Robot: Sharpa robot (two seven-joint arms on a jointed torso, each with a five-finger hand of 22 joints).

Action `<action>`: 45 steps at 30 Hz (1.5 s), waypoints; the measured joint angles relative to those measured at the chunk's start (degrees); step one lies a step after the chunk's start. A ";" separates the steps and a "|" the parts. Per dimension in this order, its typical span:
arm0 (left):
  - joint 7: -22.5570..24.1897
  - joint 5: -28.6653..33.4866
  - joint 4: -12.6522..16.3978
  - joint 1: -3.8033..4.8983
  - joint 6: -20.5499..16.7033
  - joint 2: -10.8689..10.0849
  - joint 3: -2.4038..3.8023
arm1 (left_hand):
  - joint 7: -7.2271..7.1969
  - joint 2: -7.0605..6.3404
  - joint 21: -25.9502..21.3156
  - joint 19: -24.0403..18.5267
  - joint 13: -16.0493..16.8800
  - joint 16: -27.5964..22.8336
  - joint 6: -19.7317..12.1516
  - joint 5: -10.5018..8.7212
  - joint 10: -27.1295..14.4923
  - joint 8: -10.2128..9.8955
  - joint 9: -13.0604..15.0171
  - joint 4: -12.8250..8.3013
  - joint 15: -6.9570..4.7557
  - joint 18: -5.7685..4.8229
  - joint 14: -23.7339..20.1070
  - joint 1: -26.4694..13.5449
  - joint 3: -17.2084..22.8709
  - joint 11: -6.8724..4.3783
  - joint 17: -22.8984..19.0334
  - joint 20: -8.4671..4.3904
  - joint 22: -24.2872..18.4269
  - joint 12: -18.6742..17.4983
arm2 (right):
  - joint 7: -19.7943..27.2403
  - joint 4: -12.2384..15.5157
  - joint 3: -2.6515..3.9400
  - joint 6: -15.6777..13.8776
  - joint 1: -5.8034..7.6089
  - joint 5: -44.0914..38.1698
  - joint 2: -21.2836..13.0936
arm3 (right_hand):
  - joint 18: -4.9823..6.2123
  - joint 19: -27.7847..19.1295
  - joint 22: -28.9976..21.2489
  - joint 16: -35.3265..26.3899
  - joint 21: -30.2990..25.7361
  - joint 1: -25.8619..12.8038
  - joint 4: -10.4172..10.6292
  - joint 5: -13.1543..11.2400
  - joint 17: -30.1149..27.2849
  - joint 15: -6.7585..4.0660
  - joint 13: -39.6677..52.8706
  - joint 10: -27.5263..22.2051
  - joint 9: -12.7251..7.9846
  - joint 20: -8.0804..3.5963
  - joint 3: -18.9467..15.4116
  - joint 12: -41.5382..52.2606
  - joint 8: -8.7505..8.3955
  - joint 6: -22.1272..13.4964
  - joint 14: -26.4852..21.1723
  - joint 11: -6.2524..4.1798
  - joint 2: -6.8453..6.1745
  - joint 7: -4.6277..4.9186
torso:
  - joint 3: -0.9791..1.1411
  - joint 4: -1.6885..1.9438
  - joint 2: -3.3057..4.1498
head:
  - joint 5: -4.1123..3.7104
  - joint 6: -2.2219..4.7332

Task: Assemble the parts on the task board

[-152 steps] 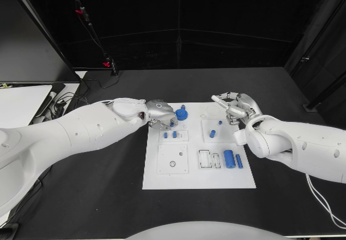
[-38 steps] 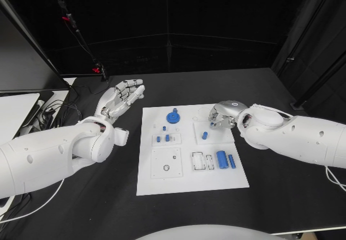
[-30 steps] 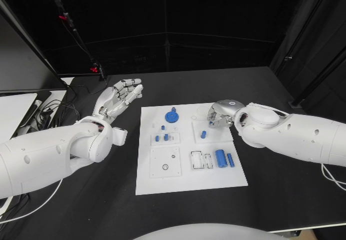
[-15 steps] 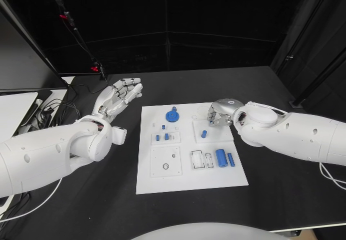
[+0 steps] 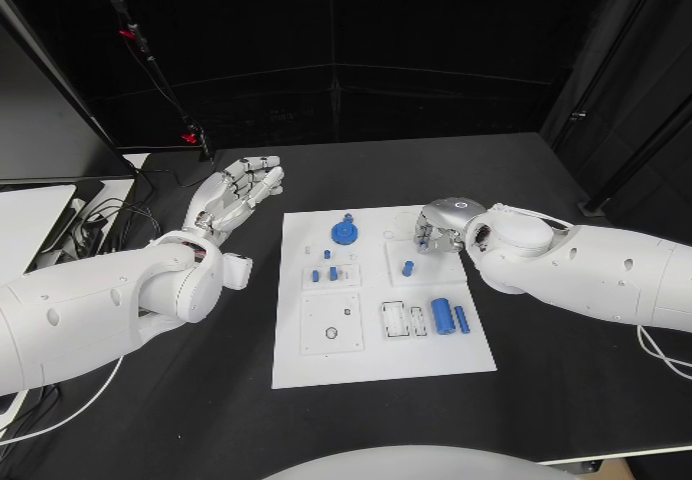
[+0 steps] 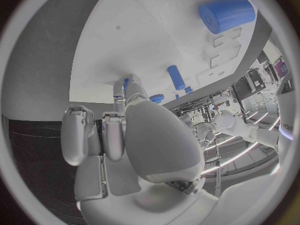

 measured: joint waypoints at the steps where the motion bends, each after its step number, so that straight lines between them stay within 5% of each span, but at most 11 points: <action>1: 0.00 0.00 -0.02 0.00 0.02 0.00 0.00 | 0.00 0.00 0.00 0.00 0.00 0.08 0.00 0.00 0.00 0.00 0.00 0.00 0.00 0.00 0.00 0.00 0.00 0.00 0.00 0.00 0.00 0.13 | -0.12 0.07 0.00 0.00 -0.02 -0.17 0.00 | 0.00 0.00 0.00 0.00 0.00 0.00 -0.12 0.00 0.00 0.00 0.00 0.27 0.00 0.00 0.13 -0.08 0.00 0.15 0.00 0.00 0.00 -0.15 | 0.00 -0.01 -0.01 | 0.00 0.01; 25: 0.00 0.02 -0.39 0.00 0.38 0.00 0.00 | 0.01 0.76 0.00 0.00 -0.21 0.52 -0.41 0.48 0.00 0.81 -0.20 0.00 0.00 0.00 0.00 0.30 0.00 0.00 -0.45 0.00 -0.19 0.88 | -0.99 2.99 -0.13 -2.20 -0.52 -2.11 -1.59 | 0.00 0.00 0.00 -0.01 0.23 1.36 -0.22 0.00 0.04 0.01 -0.02 3.68 0.20 0.00 1.51 -2.51 -0.05 3.64 0.00 -0.20 -0.16 -0.14 | 0.01 -0.02 0.00 | 0.10 0.16; 45: 0.01 0.03 -0.75 -0.03 0.54 -0.03 0.00 | 0.01 0.98 0.00 0.00 -0.33 0.76 -0.40 0.70 0.00 0.81 -0.33 -0.16 0.00 0.00 0.00 0.53 -0.16 0.00 -0.64 0.00 -0.32 1.20 | 0.18 9.09 0.04 -9.07 -0.45 -2.22 -6.25 | 0.00 0.00 0.00 -0.01 0.23 1.46 -0.14 -0.01 0.03 0.01 -0.02 3.89 0.16 0.00 2.19 -3.80 -0.29 3.84 0.00 0.01 -0.28 0.06 | 0.00 -0.06 -0.03 | 0.15 0.30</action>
